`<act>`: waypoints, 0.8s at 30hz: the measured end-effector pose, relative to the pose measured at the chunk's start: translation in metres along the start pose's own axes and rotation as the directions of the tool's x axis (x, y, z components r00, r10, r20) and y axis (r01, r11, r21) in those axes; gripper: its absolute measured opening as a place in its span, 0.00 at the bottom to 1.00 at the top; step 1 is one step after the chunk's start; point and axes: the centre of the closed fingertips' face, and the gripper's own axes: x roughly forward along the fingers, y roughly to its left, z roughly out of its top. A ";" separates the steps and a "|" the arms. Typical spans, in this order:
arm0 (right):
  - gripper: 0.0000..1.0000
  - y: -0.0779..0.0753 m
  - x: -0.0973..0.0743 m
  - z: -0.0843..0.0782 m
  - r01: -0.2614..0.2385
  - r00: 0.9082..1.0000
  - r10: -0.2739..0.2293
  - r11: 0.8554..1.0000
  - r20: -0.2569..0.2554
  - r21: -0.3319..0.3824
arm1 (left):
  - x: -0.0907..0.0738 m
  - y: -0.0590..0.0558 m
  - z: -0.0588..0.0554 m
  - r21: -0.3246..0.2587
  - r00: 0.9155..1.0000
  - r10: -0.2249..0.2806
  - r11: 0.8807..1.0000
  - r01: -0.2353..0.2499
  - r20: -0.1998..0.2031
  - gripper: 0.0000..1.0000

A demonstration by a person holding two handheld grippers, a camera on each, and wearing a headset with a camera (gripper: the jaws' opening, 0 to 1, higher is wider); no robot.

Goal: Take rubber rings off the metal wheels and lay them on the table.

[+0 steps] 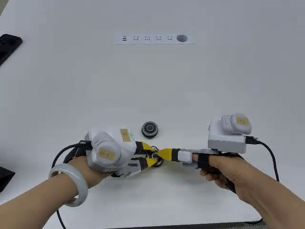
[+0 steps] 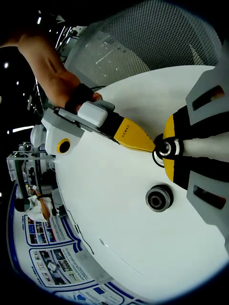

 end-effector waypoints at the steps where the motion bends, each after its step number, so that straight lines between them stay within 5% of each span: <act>1: 0.02 -0.001 0.000 0.000 0.009 1.000 -0.009 1.000 -0.002 -0.002 | 0.000 0.000 0.000 0.002 1.000 -0.001 1.000 0.001 -0.002 0.12; 10: 0.02 -0.004 0.000 -0.003 0.024 1.000 -0.024 1.000 -0.009 -0.002 | 0.000 0.000 0.003 -0.008 1.000 0.005 1.000 -0.005 0.003 0.14; 24: 0.02 -0.005 0.000 -0.003 0.025 1.000 -0.025 1.000 -0.009 0.004 | -0.012 0.005 0.005 -0.028 0.997 0.045 0.999 -0.044 0.059 0.31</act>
